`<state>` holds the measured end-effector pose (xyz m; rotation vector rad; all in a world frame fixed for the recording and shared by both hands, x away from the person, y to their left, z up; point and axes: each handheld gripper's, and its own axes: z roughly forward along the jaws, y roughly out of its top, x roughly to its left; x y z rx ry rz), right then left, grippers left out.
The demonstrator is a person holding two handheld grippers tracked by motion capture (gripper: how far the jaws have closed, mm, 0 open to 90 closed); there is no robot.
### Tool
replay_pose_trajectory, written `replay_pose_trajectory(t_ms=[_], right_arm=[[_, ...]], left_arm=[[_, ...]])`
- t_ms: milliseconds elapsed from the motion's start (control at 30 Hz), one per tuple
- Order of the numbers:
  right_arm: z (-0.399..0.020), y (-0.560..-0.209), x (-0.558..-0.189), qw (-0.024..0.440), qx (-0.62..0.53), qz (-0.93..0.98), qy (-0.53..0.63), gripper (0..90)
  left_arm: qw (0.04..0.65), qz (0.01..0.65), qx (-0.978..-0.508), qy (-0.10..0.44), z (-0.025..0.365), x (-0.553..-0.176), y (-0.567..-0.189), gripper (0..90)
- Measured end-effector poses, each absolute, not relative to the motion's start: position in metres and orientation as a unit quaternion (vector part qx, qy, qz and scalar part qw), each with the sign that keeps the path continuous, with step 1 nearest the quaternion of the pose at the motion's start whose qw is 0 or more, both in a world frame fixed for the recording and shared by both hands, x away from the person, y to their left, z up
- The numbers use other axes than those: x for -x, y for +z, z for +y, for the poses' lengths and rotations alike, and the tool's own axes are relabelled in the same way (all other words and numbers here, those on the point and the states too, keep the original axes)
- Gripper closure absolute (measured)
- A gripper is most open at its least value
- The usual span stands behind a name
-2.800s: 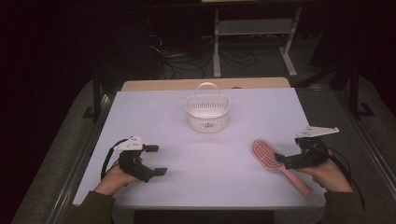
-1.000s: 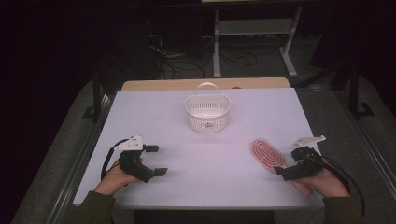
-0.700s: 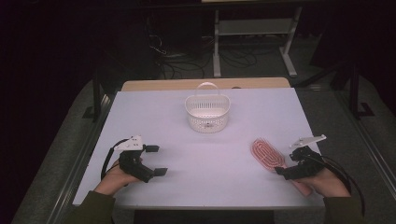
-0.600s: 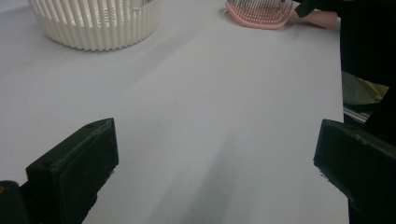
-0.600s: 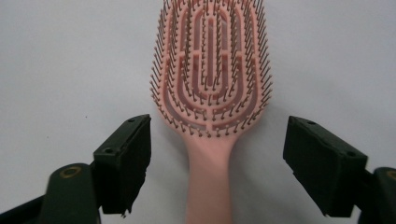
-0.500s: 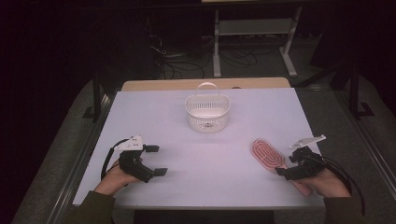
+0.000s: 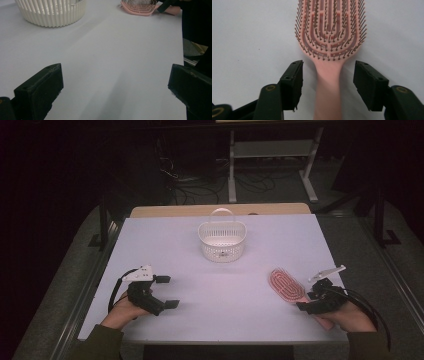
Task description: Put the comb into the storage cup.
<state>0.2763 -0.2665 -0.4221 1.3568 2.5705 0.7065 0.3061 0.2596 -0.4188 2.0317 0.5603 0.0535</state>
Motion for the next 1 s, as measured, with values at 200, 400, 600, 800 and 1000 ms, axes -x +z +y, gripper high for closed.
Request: replay_pose_trajectory(t_ms=[200,400,600,800,1000], right_arm=[[-0.267,-0.423,-0.277,0.069,-0.452,0.859,0.231,46.1],[-0.264,-0.424,-0.277,0.073,-0.45,0.862,0.223,50.4],[-0.262,-0.426,-0.278,0.073,-0.447,0.866,0.213,54.2],[-0.259,-0.427,-0.279,0.085,-0.443,0.87,0.2,60.9],[-0.255,-0.427,-0.28,0.089,-0.439,0.874,0.188,62.6]], left_arm=[[0.494,0.231,-0.838,0.022,0.26,-0.306,-0.419,0.0],[0.494,0.231,-0.838,0.021,0.26,-0.306,-0.419,0.0],[0.494,0.231,-0.838,0.021,0.26,-0.306,-0.419,0.0],[0.494,0.231,-0.838,0.021,0.26,-0.306,-0.419,0.0],[0.495,0.232,-0.837,0.022,0.26,-0.306,-0.419,0.0]])
